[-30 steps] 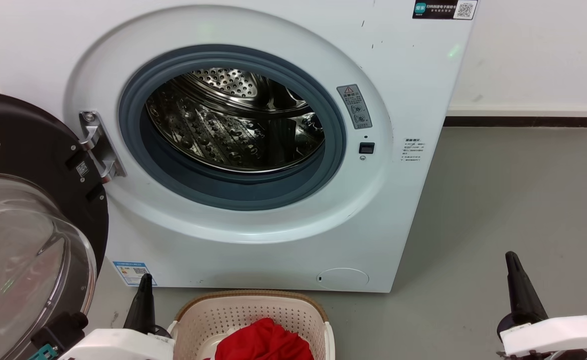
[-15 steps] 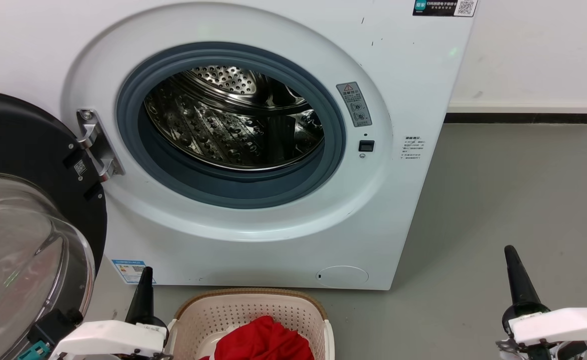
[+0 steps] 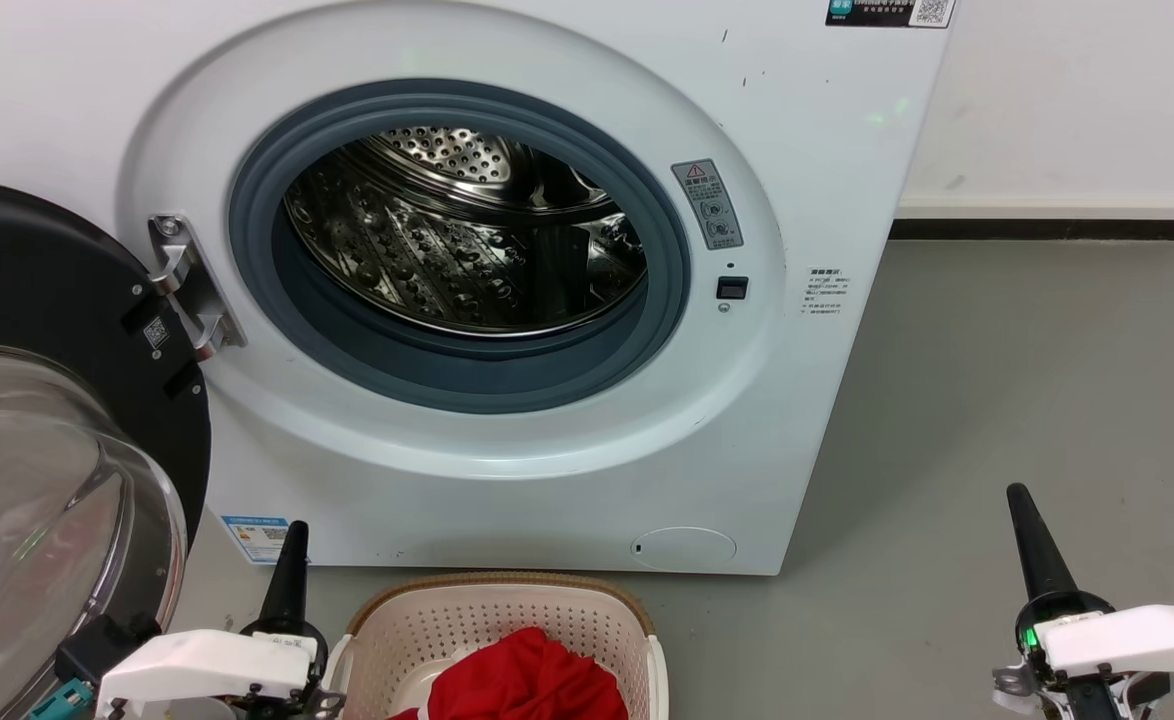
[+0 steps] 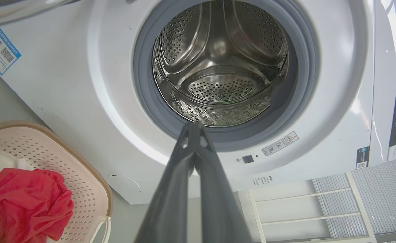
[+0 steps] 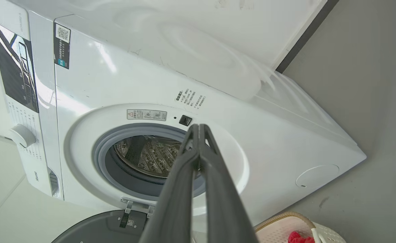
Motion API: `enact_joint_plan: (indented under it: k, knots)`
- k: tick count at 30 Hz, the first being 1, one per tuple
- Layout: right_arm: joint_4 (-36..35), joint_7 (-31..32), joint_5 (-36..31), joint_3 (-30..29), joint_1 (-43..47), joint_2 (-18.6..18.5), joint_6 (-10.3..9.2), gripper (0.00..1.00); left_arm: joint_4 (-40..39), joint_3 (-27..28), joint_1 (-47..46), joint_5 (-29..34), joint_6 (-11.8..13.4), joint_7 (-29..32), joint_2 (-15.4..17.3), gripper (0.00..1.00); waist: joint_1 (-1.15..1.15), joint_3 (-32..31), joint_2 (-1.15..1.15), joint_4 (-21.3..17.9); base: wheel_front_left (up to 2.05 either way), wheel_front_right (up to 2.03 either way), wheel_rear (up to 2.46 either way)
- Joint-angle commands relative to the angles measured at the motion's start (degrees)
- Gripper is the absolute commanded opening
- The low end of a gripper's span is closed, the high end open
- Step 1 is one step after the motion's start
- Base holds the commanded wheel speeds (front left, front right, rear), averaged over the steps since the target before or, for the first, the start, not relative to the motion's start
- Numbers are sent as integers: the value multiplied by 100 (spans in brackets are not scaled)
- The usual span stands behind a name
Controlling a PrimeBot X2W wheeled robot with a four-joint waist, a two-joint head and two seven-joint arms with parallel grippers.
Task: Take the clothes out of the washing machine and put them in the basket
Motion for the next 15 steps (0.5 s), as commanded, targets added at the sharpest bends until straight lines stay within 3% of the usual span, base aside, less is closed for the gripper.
enact_joint_plan:
  k: [1,15]
  knots:
    - [-9,39,163,-19,-153,-42,0,0,-16,36,-147,-148,-29,36,2,0,0,4,0,-1,0,0,0]
    - [111,235,959,-60,-272,-35,0,0,62,89,-267,-923,-91,229,-11,0,0,51,0,-12,0,0,0]
